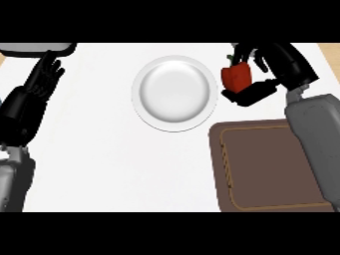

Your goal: Pick the bell pepper from the tray and place it in the plate

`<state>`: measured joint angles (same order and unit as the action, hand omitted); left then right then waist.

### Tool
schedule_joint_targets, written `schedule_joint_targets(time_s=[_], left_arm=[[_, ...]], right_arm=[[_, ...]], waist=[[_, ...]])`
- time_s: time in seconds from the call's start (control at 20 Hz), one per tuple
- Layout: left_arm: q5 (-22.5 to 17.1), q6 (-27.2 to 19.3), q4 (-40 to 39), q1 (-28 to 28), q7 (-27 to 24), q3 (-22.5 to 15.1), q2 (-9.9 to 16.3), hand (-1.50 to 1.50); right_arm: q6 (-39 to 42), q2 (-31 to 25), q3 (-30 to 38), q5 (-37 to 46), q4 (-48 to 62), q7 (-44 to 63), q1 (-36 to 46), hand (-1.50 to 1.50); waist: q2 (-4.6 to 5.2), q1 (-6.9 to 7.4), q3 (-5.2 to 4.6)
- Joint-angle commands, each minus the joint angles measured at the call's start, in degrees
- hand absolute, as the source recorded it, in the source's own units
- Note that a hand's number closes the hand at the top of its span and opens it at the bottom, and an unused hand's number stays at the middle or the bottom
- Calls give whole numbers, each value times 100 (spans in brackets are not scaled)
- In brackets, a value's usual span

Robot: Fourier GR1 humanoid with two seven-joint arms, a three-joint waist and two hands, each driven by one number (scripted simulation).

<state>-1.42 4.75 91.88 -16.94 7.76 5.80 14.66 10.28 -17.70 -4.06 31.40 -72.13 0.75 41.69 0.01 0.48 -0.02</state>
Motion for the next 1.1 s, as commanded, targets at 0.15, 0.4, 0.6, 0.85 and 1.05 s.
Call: schedule_joint_targets(time_s=[0.15, 0.4, 0.6, 0.85, 1.05], left_arm=[[140, 51, -92, 80, -172, -90, -69, 0], [59, 79, -33, 0, -211, 0, -69, 0], [-151, 327, -343, -251, -183, 194, 119, 0], [-6, 225, -81, -31, -222, 22, -31, 0], [45, 213, -148, -416, -9, -138, -107, 0]], right_arm=[[-307, 988, -167, 305, 1151, 487, 1024, 150], [-1140, 1402, -28, 701, 2832, 74, 1670, 150], [-1626, 1750, -62, 949, 3681, 73, 2134, 150], [-2077, 1763, -448, 1008, 4782, -100, 2368, 150], [-2498, 1767, -345, 64, 5108, 139, 2412, -150]], waist=[[15, 47, 0], [67, 159, 1], [73, 153, -1], [105, 337, 0], [139, 514, 3]])
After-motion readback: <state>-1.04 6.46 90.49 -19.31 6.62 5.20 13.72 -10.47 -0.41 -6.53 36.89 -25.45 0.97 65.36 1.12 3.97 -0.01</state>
